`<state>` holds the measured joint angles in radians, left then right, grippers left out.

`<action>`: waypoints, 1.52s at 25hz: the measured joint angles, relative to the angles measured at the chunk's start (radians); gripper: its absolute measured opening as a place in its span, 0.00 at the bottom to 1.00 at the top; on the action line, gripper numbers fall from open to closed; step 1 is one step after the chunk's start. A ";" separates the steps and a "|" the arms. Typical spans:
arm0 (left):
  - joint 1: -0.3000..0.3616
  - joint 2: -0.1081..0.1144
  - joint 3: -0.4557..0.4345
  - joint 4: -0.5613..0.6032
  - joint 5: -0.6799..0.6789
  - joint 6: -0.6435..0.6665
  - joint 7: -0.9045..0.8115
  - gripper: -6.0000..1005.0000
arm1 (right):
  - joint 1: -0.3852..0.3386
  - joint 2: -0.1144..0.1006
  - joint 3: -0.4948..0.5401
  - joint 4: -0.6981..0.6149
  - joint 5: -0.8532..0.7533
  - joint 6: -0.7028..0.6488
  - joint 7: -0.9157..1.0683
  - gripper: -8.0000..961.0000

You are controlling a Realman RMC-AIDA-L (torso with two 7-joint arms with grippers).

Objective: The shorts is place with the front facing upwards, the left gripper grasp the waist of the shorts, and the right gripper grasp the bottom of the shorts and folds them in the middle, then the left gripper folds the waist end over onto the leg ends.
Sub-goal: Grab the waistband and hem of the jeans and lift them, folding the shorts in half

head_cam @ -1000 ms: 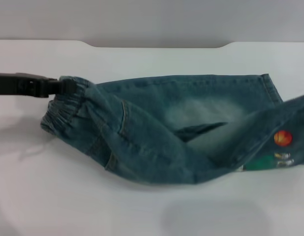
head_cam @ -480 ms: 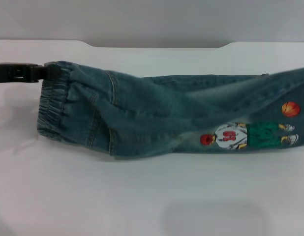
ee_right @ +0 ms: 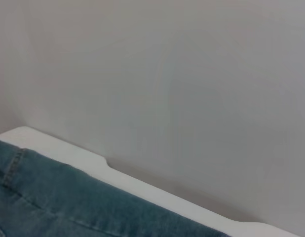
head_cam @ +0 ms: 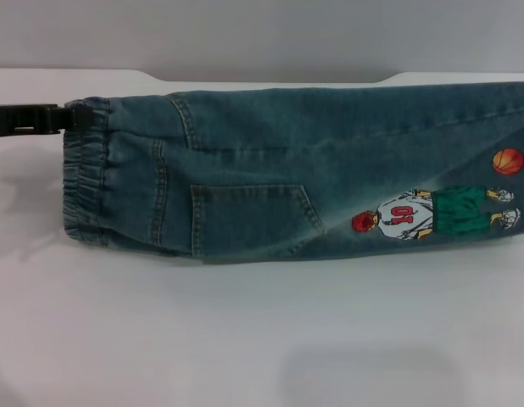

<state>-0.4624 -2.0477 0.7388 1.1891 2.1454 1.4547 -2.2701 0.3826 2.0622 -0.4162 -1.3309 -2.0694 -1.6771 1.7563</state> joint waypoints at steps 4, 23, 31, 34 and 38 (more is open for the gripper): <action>-0.001 0.001 0.001 -0.005 0.002 -0.021 0.000 0.16 | 0.000 0.002 -0.002 0.031 0.000 0.038 -0.001 0.02; -0.024 0.000 0.034 -0.070 0.030 -0.119 0.000 0.17 | 0.022 0.005 -0.069 0.222 -0.003 0.226 -0.087 0.02; -0.044 -0.001 0.061 -0.124 0.039 -0.180 0.009 0.17 | 0.037 0.006 -0.118 0.285 0.001 0.351 -0.122 0.02; -0.048 -0.001 0.101 -0.134 0.039 -0.220 0.010 0.17 | 0.053 0.007 -0.120 0.324 0.001 0.383 -0.136 0.02; -0.050 -0.002 0.119 -0.135 0.039 -0.247 0.010 0.17 | 0.068 0.007 -0.121 0.367 0.001 0.436 -0.163 0.02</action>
<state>-0.5126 -2.0502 0.8576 1.0543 2.1846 1.2080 -2.2604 0.4505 2.0691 -0.5375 -0.9638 -2.0682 -1.2411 1.5936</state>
